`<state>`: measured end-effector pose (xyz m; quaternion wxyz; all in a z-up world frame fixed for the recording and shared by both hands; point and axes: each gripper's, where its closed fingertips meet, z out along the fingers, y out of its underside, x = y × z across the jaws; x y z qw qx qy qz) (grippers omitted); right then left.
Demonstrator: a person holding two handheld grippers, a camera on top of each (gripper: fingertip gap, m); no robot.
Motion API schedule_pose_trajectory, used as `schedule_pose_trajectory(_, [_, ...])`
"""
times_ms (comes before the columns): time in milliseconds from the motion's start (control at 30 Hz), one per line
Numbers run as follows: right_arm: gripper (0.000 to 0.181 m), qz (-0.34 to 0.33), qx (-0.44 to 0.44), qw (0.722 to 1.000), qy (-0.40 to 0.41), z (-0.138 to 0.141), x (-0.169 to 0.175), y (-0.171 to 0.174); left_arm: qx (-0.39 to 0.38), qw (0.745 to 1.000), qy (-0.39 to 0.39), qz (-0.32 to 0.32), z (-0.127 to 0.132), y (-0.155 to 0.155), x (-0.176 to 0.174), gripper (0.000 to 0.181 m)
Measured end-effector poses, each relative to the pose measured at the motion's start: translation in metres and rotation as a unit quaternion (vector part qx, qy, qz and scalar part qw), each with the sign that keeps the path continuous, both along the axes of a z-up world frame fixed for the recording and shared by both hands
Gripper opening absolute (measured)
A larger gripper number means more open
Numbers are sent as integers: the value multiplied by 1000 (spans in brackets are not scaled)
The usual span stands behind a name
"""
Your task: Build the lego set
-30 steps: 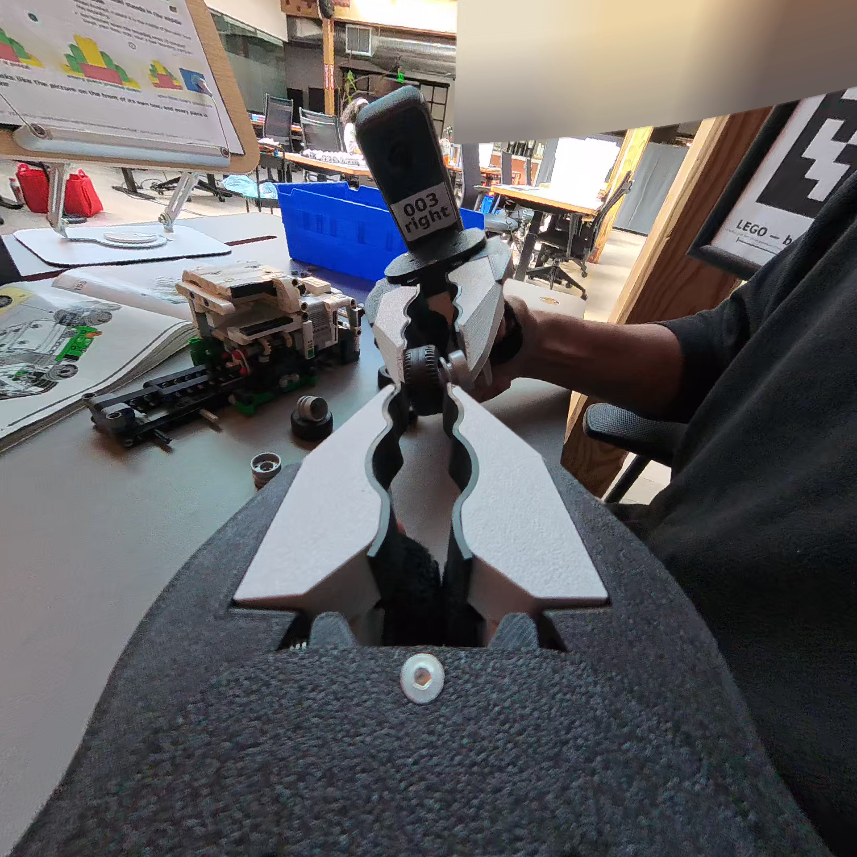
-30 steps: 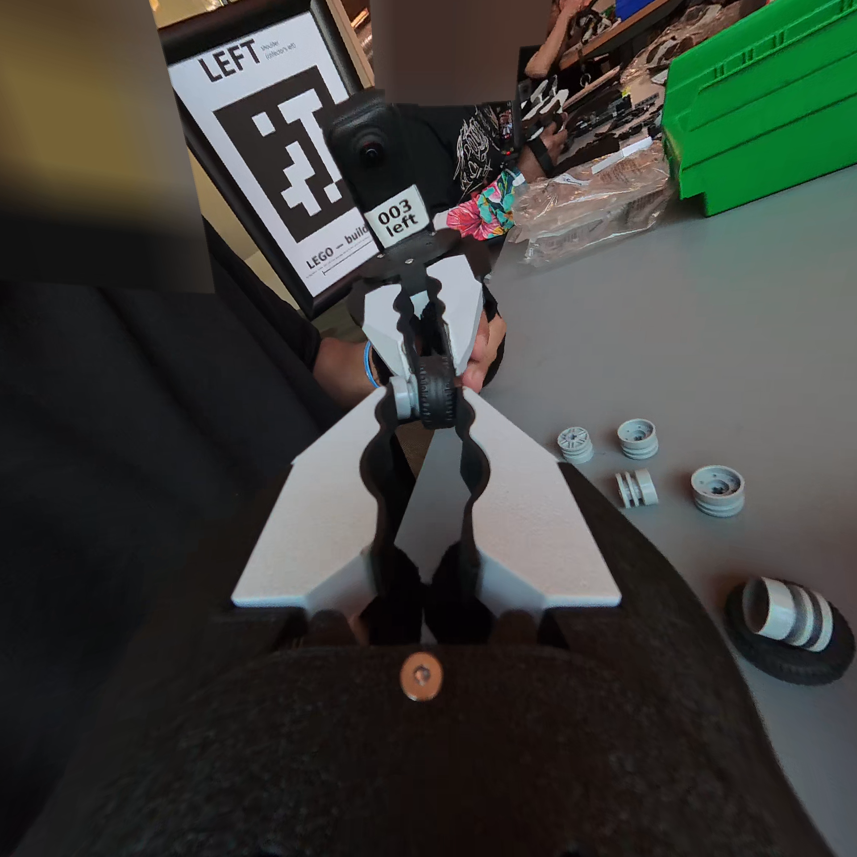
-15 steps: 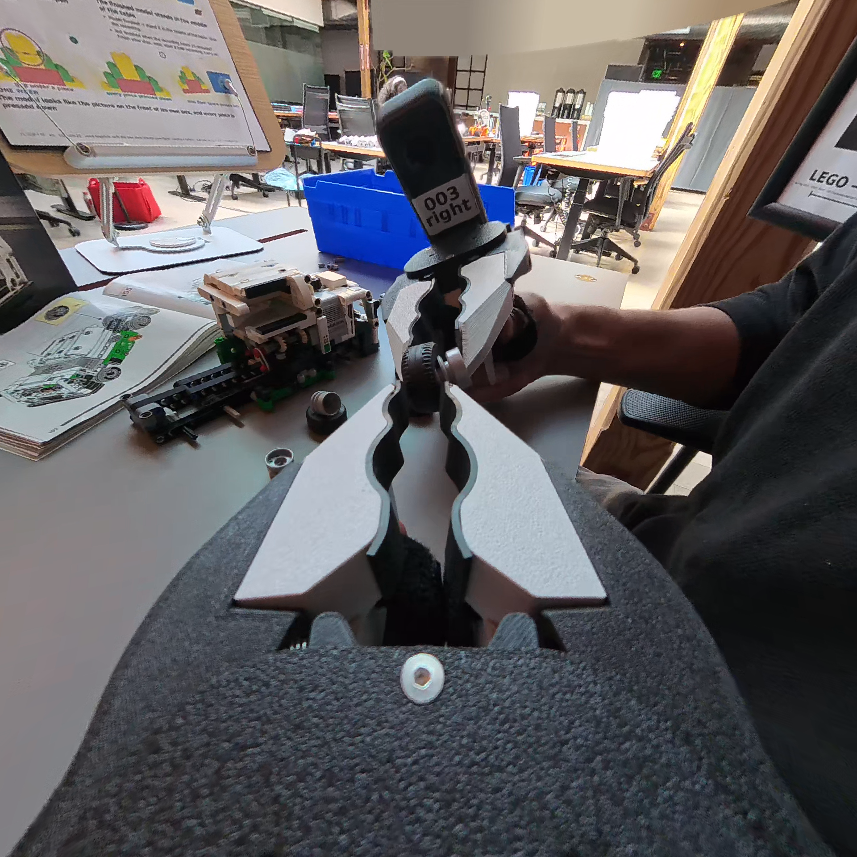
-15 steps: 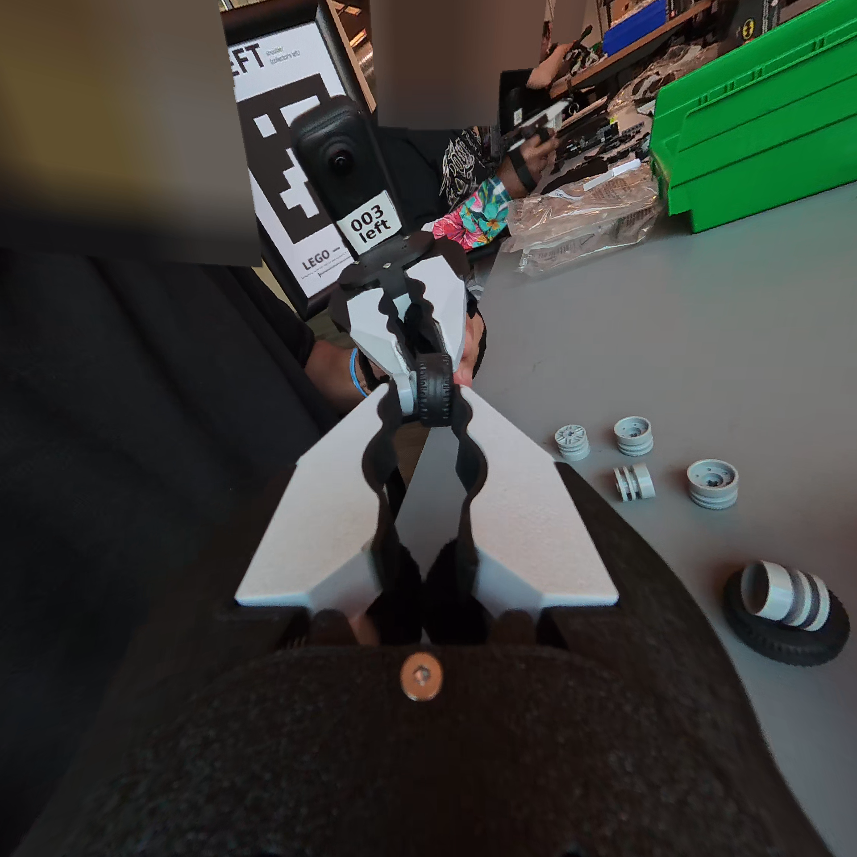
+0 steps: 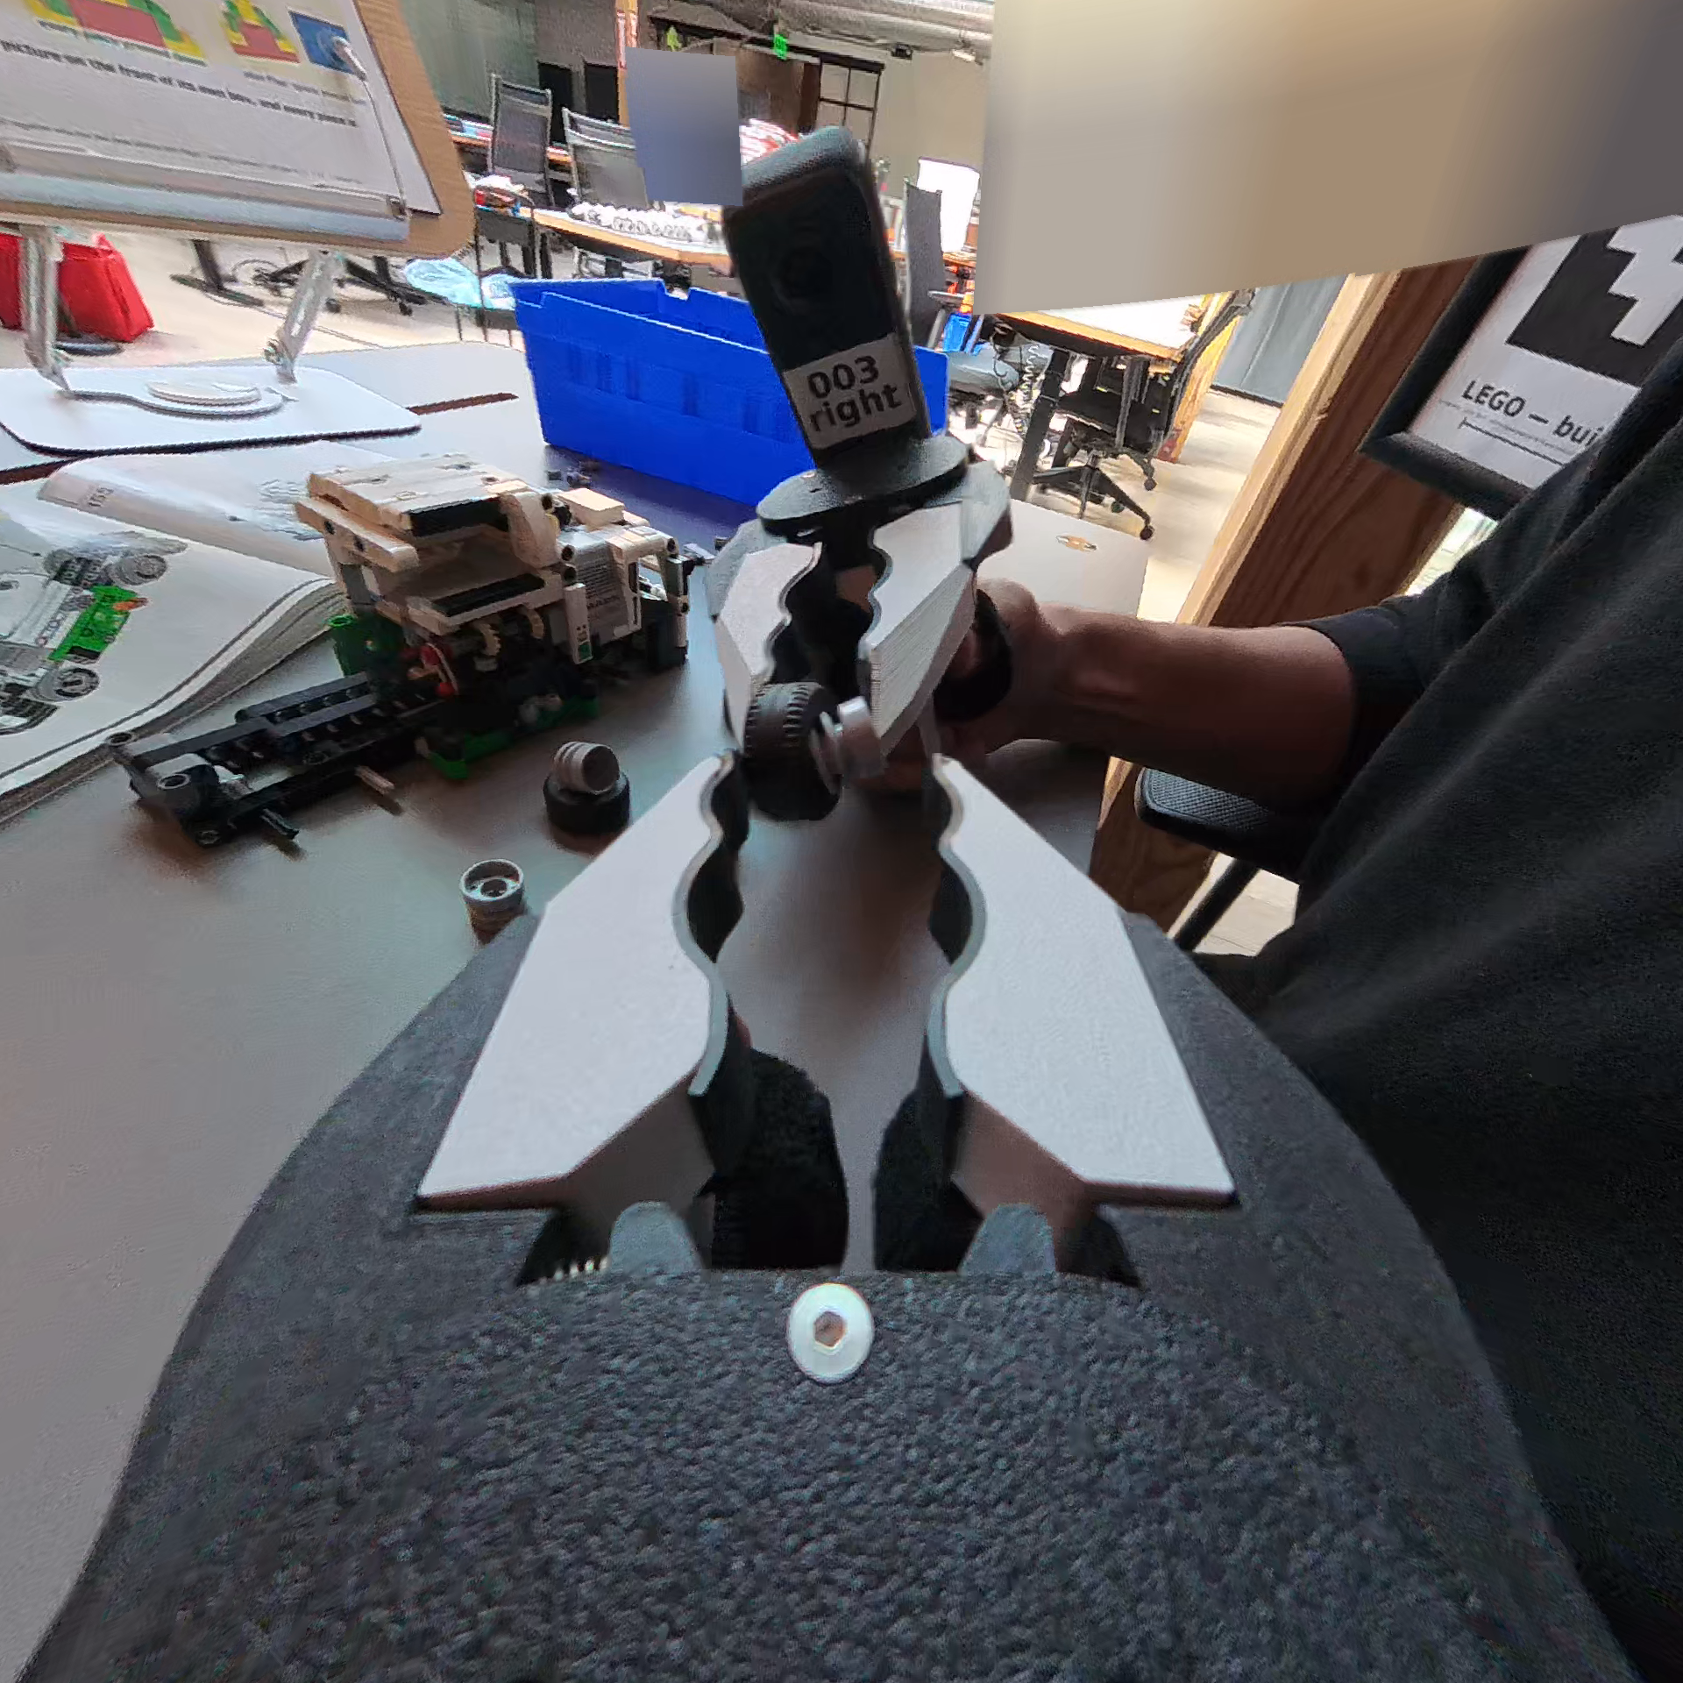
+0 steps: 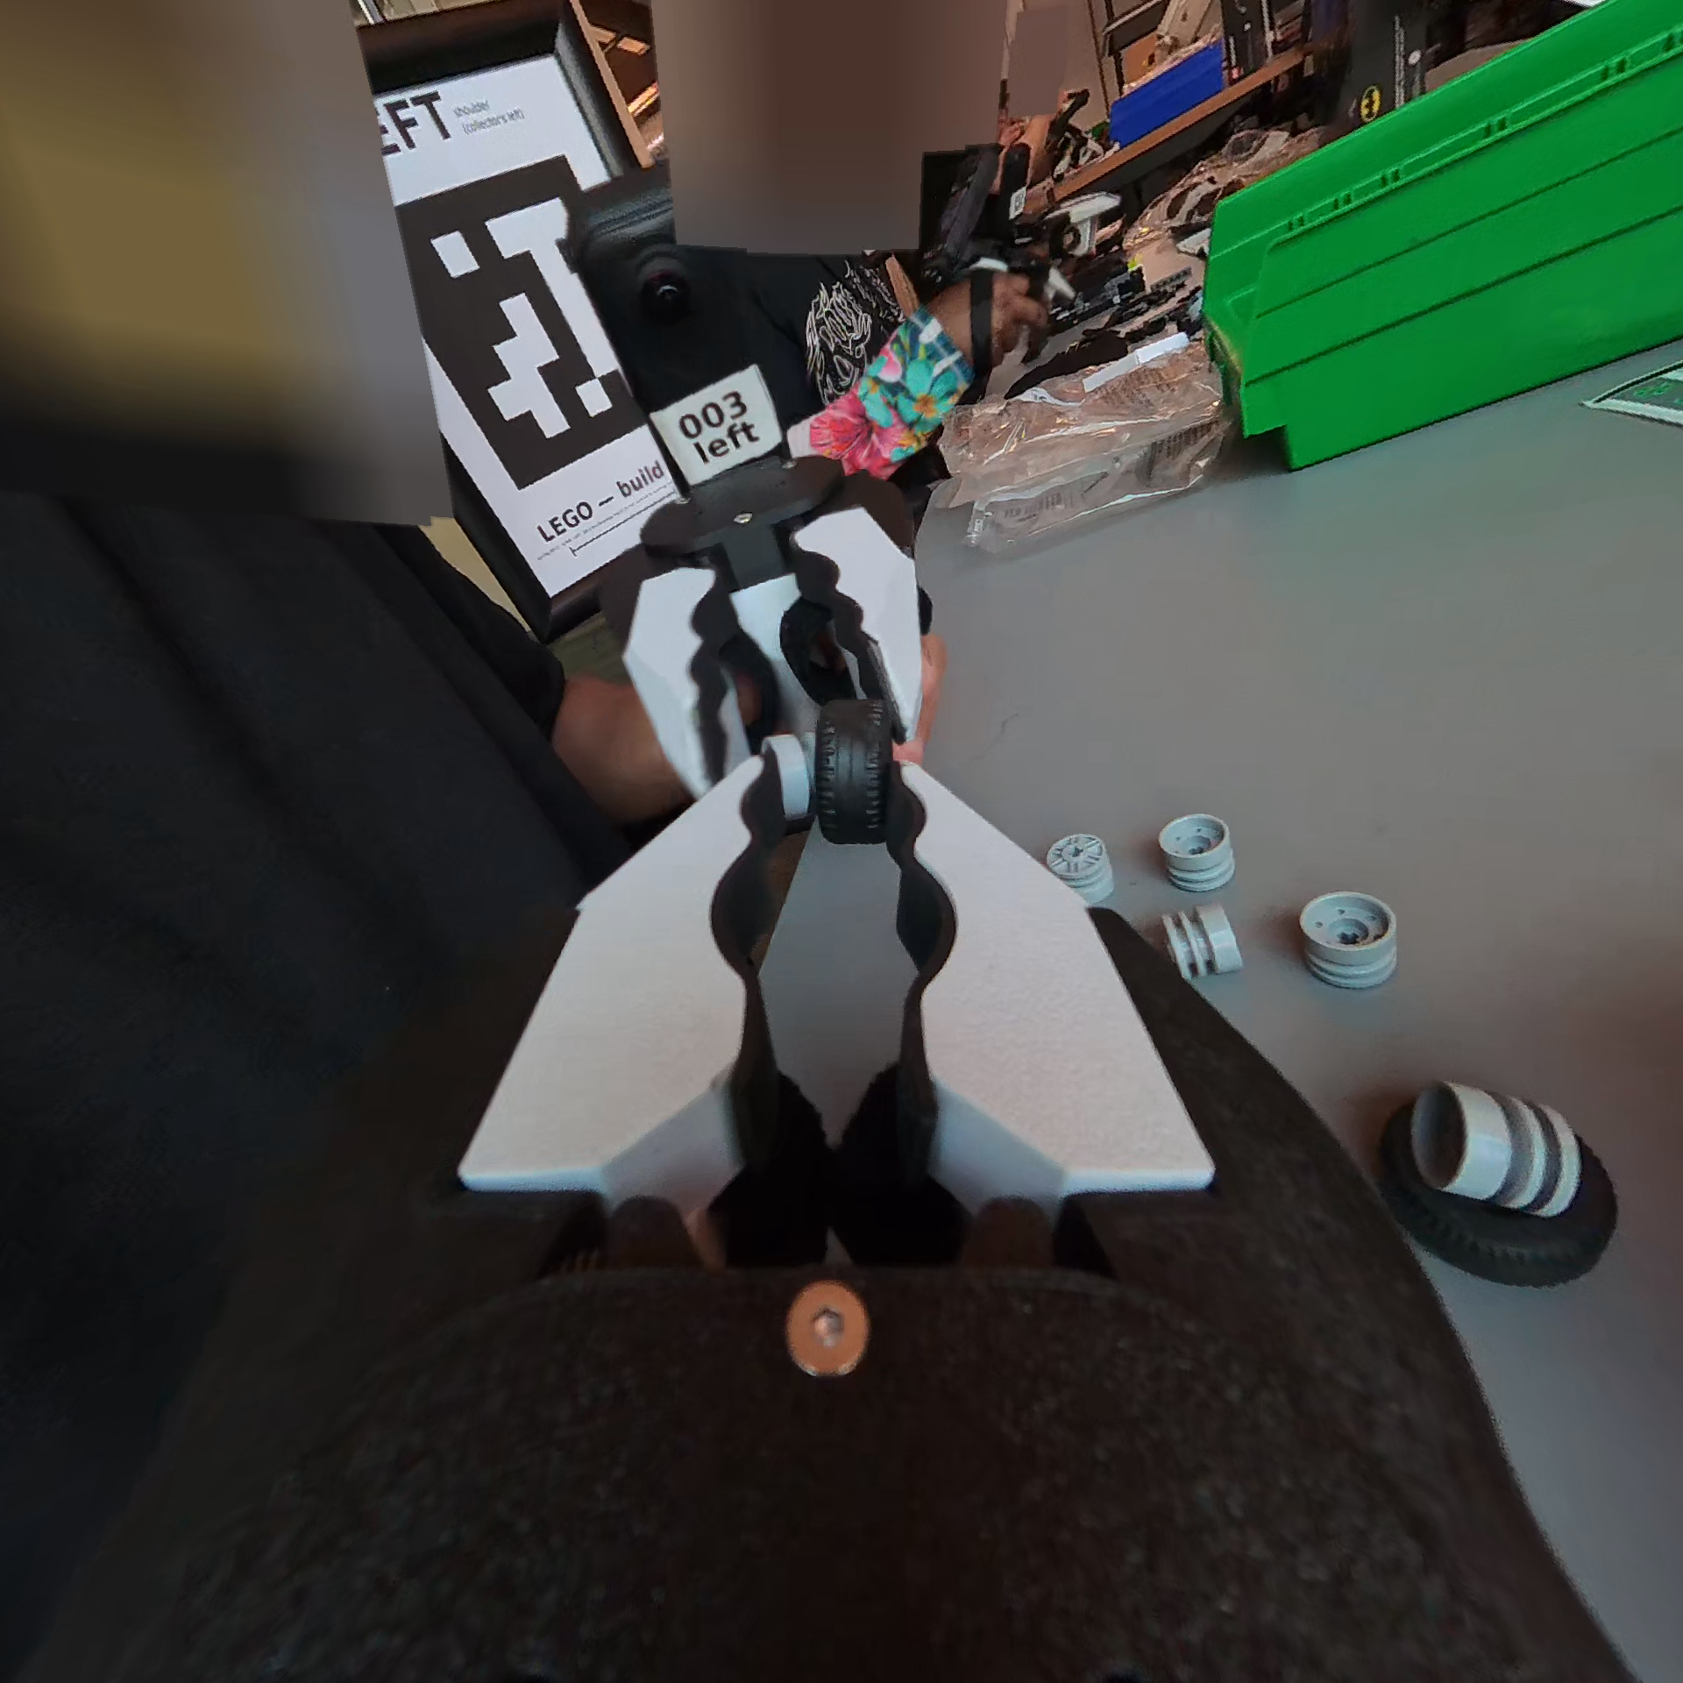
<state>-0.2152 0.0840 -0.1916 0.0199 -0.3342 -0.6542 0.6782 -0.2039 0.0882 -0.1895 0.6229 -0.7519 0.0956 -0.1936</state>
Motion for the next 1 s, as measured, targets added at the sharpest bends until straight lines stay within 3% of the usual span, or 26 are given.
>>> schedule_pose_trajectory(33, [21,3,3,1000,2,0,1,-2,1,1000,2,10,-1,0,-3,29])
schedule_pose_trajectory(667, [19,-4,33,999,23,-7,3,-5,-12,999,37,6,-8,-1,-4,27])
schedule_pose_trajectory(800, [19,40,-34,999,-1,7,9,-11,21,999,-21,-28,8,-6,1,27])
schedule_pose_trajectory(867, [19,70,-65,995,-18,11,14,-13,24,998,-46,-42,11,-10,2,15])
schedule_pose_trajectory(1000, [20,39,-35,999,-10,5,8,-9,19,999,-38,-25,5,-8,-4,14])
